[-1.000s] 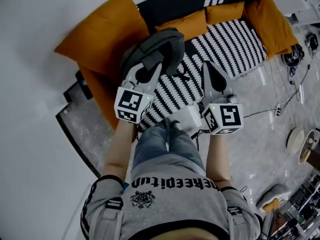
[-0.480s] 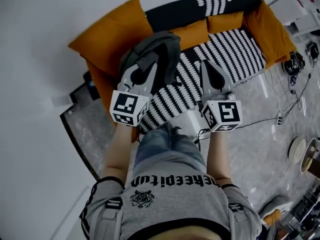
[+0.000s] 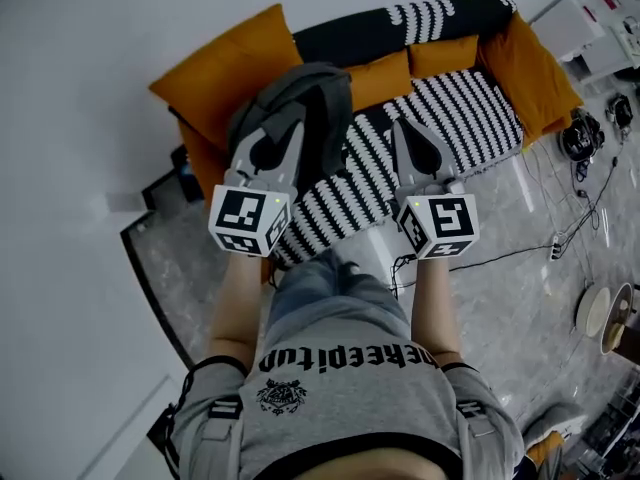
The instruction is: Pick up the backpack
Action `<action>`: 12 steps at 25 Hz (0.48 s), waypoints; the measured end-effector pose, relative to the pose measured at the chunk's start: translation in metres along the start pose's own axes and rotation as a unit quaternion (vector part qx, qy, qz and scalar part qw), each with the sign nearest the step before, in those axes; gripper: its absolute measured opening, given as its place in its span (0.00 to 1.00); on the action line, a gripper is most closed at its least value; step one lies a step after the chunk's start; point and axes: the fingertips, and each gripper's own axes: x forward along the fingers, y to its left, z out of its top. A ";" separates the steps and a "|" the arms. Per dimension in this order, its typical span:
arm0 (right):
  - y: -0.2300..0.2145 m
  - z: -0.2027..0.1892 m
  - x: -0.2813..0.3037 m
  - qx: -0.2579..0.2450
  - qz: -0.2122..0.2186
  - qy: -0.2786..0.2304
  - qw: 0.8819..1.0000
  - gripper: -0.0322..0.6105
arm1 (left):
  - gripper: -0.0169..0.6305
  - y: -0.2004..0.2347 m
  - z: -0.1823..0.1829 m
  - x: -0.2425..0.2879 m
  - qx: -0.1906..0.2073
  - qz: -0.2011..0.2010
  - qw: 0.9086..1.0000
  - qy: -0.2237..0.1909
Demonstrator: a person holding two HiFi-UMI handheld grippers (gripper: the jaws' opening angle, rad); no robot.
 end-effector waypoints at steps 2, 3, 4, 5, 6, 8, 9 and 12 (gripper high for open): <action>0.002 0.003 -0.005 -0.001 0.005 -0.004 1.000 0.05 | 0.10 -0.003 0.006 -0.006 0.006 0.008 1.000 -0.006; 0.003 0.005 -0.008 -0.002 0.007 -0.006 1.000 0.05 | 0.10 -0.004 0.009 -0.010 0.009 0.012 1.000 -0.009; 0.004 0.006 -0.010 -0.003 0.009 -0.008 1.000 0.05 | 0.10 -0.005 0.011 -0.013 0.011 0.016 1.000 -0.011; 0.006 0.008 -0.013 -0.004 0.012 -0.011 1.000 0.05 | 0.10 -0.005 0.014 -0.017 0.011 0.020 1.000 -0.014; 0.007 0.009 -0.014 -0.005 0.014 -0.013 1.000 0.05 | 0.10 -0.005 0.017 -0.020 0.010 0.024 1.000 -0.017; 0.009 0.013 -0.017 -0.006 0.019 -0.017 1.000 0.05 | 0.10 -0.005 0.024 -0.027 0.009 0.031 0.999 -0.025; 0.010 0.015 -0.018 -0.007 0.021 -0.019 1.000 0.05 | 0.10 -0.005 0.027 -0.030 0.011 0.035 0.999 -0.029; 0.014 0.021 -0.025 -0.010 0.027 -0.027 0.999 0.05 | 0.10 -0.008 0.036 -0.042 0.017 0.042 0.998 -0.040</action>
